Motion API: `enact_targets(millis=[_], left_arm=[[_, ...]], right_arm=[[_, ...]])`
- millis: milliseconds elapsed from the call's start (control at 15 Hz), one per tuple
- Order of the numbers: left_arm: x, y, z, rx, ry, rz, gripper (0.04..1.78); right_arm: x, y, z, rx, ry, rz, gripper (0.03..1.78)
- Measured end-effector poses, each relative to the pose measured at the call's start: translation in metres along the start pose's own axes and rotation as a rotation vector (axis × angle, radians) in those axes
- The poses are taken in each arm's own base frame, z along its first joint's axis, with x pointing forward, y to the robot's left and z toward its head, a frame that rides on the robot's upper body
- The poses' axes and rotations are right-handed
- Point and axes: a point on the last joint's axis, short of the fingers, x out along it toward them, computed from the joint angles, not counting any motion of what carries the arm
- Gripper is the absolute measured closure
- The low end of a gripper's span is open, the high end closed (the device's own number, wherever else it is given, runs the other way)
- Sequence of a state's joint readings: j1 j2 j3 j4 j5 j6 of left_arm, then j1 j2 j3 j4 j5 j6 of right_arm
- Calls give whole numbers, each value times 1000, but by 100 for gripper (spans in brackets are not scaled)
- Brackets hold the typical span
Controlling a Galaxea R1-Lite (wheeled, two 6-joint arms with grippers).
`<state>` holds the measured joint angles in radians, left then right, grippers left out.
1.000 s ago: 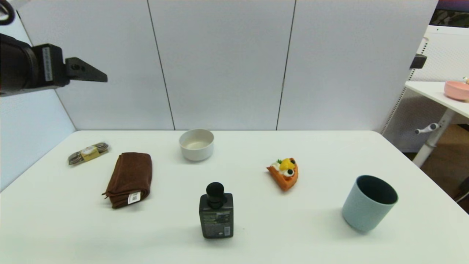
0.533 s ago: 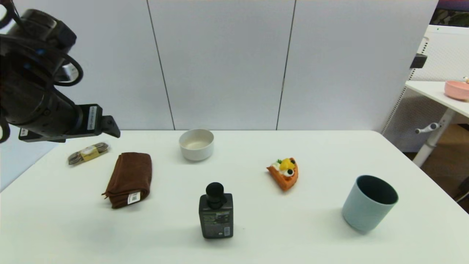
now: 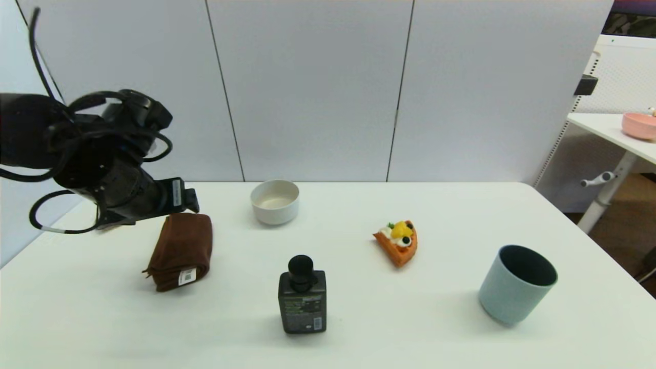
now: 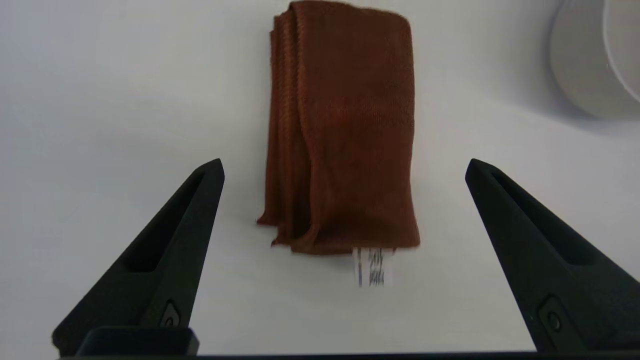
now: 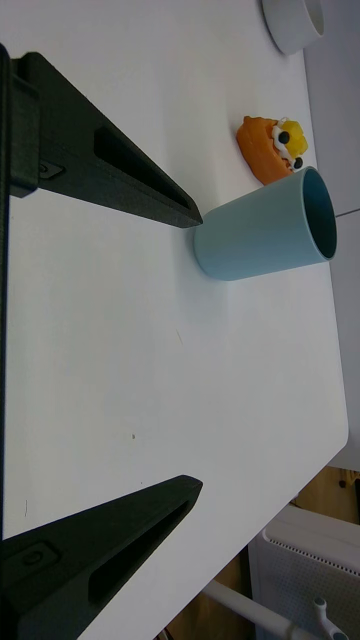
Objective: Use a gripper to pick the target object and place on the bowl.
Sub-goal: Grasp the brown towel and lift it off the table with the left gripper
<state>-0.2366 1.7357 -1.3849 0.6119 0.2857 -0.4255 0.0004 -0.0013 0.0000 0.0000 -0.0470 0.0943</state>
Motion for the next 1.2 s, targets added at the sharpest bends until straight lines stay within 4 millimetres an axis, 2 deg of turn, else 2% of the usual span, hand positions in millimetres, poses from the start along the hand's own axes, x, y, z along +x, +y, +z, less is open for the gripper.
enact_targets(millis=[200, 400, 800, 1200], left_arm=[[23, -5, -6, -6, 31, -66, 11], [35, -4, -12, -1, 74, -49, 11], [49, 4, -13, -20, 106, -11, 11], [62, 2, -16, -15, 129, -4, 11]], right_arm=[[0, 0, 0, 0, 0, 0, 10], [0, 0, 0, 0, 0, 0, 10], [0, 0, 0, 0, 0, -1, 10], [0, 0, 0, 0, 0, 0, 10]])
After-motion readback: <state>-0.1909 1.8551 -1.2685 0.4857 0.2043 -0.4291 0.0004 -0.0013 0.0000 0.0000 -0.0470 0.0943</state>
